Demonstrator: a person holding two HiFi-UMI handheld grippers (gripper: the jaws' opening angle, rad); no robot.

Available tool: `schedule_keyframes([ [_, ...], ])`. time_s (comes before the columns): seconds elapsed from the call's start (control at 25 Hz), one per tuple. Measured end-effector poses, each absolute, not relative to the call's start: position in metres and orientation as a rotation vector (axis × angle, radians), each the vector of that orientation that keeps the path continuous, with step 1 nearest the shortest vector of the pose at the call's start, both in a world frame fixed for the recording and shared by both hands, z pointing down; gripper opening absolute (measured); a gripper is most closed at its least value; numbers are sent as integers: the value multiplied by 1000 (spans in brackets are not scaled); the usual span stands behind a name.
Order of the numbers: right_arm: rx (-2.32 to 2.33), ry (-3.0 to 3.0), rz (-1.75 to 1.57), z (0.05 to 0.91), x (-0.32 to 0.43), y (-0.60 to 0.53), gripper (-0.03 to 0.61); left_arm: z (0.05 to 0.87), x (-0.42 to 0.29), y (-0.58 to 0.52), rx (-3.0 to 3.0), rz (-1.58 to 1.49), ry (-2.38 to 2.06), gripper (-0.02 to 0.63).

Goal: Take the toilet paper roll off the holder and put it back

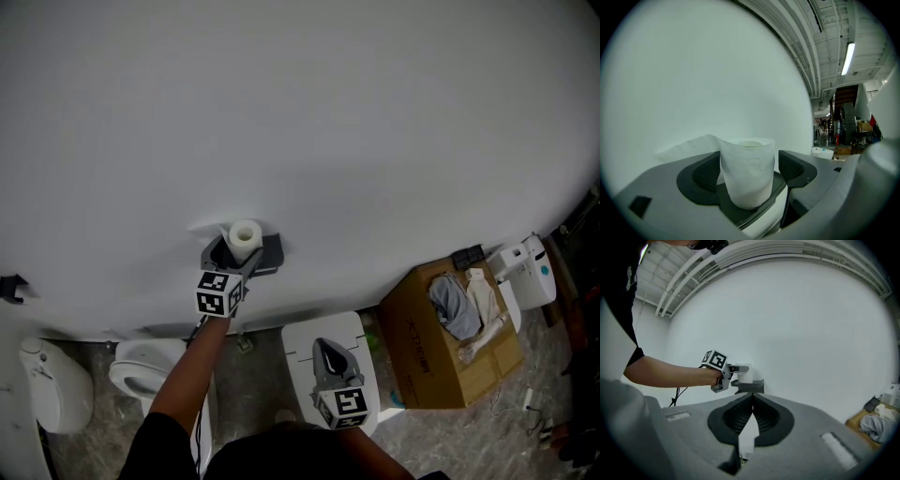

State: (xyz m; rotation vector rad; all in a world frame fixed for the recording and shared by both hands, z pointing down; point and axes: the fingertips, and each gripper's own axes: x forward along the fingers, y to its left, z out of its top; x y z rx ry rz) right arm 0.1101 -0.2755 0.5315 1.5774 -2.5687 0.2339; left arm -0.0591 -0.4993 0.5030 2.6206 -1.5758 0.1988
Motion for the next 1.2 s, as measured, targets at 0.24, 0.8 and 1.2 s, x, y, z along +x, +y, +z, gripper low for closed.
schedule_keyframes([
  [0.24,1576,-2571,219,528,105,-265,-2,477,-72,-462,2597,99,-1544,382],
  [0.8,1628,-2591,179,504,76,-207,-2,444,-100,-249,2624,-73,-1507,370],
  [1.2,1618,-2607,201,494,31,-148,-2,476,-151,-111,2453,-191,-1558,133],
])
